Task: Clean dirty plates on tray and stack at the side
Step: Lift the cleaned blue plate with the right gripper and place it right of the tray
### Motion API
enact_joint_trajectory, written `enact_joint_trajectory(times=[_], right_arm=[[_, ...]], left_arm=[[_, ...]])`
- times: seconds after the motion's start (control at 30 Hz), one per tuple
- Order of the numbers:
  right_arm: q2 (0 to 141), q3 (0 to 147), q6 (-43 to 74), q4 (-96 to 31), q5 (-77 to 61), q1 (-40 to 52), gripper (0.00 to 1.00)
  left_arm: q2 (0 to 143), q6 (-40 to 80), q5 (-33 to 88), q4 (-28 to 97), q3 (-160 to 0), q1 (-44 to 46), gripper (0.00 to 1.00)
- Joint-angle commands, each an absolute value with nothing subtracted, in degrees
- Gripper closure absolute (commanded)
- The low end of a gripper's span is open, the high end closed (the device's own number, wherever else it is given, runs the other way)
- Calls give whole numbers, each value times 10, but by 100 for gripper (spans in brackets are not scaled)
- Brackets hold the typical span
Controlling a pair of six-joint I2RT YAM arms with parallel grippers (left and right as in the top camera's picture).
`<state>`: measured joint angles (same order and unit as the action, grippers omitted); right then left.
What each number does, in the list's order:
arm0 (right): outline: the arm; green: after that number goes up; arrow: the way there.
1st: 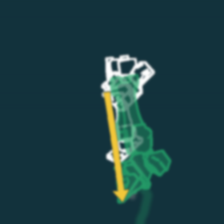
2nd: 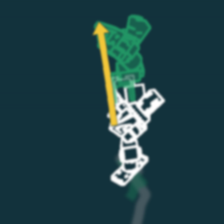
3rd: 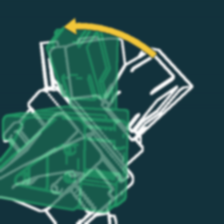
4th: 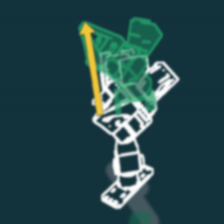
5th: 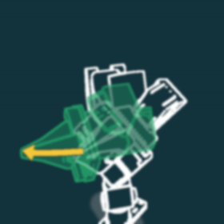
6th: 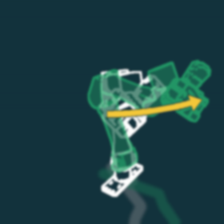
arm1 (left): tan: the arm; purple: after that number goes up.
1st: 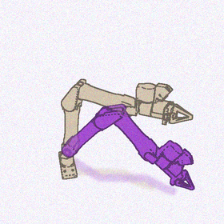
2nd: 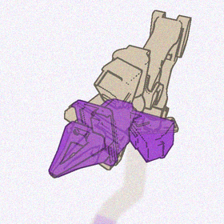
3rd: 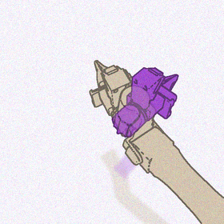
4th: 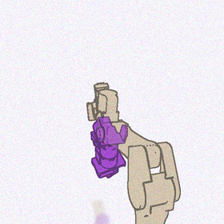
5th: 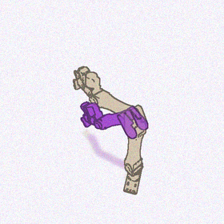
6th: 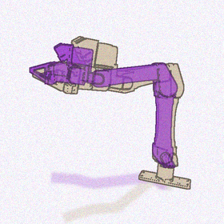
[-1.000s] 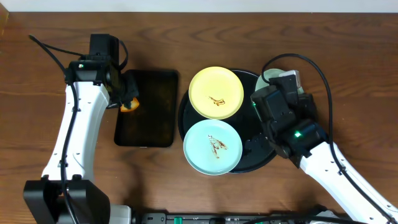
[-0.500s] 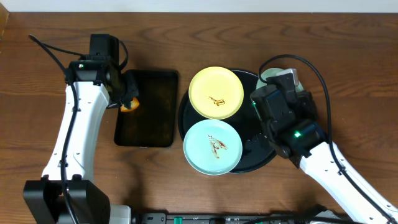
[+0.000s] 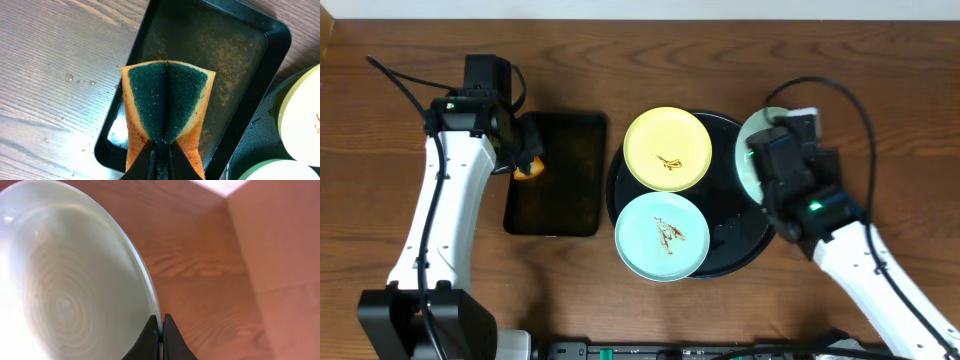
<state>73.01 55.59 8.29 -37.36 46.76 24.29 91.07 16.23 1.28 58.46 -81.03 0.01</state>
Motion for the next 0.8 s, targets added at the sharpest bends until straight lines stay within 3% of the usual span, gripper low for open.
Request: enact_joint_trajectory(times=[0.0, 0.3, 0.53, 0.77], right_arm=[[731, 570, 148, -375, 393, 180, 99], [732, 570, 260, -411, 256, -82, 99], [773, 569, 263, -396, 163, -232, 99], [863, 569, 257, -359, 132, -282, 99]], left_arm=[[906, 153, 9, 585, -813, -3, 92], [906, 153, 9, 585, -813, -3, 92], [906, 153, 8, 585, -813, -3, 92], [906, 153, 8, 585, -813, -3, 92]])
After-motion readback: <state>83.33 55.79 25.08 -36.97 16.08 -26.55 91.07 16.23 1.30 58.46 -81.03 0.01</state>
